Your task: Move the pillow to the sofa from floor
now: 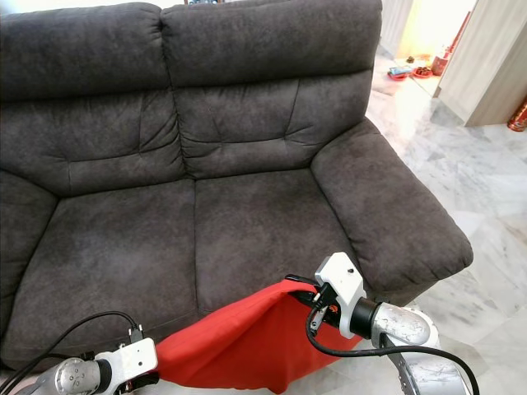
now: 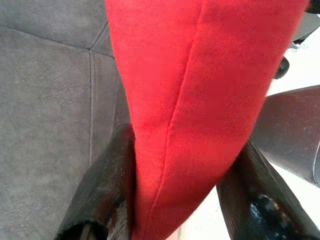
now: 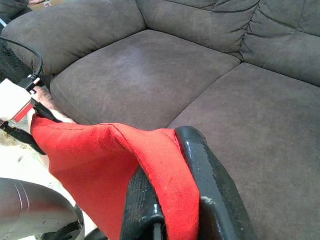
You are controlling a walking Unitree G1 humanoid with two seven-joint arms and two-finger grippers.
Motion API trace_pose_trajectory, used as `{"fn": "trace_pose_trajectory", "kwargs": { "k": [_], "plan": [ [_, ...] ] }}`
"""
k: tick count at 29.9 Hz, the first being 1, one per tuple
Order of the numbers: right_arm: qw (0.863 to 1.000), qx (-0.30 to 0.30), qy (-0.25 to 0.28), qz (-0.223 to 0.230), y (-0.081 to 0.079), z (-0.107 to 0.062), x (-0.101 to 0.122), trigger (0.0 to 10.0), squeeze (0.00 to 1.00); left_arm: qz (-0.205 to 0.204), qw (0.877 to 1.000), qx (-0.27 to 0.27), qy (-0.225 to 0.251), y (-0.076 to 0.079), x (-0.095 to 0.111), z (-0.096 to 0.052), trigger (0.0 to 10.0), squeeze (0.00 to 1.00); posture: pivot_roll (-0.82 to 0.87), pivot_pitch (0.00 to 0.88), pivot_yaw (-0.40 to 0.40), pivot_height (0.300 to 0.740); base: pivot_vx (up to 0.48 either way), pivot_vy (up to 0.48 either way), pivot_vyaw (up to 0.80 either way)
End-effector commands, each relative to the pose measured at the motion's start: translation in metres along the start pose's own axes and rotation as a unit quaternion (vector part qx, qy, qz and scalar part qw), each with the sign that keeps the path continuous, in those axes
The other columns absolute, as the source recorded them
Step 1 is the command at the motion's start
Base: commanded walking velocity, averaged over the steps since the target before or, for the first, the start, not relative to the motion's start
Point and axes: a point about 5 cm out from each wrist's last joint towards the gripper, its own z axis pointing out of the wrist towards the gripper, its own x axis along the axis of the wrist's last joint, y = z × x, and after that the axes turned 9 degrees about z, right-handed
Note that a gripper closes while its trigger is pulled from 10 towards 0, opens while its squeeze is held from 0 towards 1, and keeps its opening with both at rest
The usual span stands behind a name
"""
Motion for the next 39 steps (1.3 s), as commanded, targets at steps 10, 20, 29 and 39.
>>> {"fn": "trace_pose_trajectory", "kwargs": {
  "k": [10,20,29,39],
  "plan": [
    [0.998,0.015,0.050,-0.033,-0.003,0.006,0.023,10.0,0.00,-0.004,1.000,0.005,0.001,-0.001,-0.001,0.000,0.0,0.00,0.05,0.052,-0.015,0.740,0.000,0.000,0.00],
    [0.998,0.013,0.051,-0.034,-0.003,0.006,0.023,10.0,0.00,-0.011,1.000,0.007,0.010,-0.001,0.002,0.001,0.0,0.00,0.05,0.050,-0.015,0.740,0.000,0.000,0.00],
    [0.998,0.012,0.052,-0.035,-0.003,0.008,0.023,10.0,0.00,-0.013,1.000,0.017,0.022,-0.004,0.005,0.000,0.0,0.00,0.04,0.032,-0.012,0.740,0.000,0.000,0.00],
    [0.997,-0.063,0.024,-0.025,0.010,0.013,-0.002,10.0,0.00,-0.034,0.964,0.236,0.118,-0.064,0.042,-0.014,4.8,0.00,0.06,0.025,-0.016,0.740,0.000,0.000,0.00]
  ]
}}
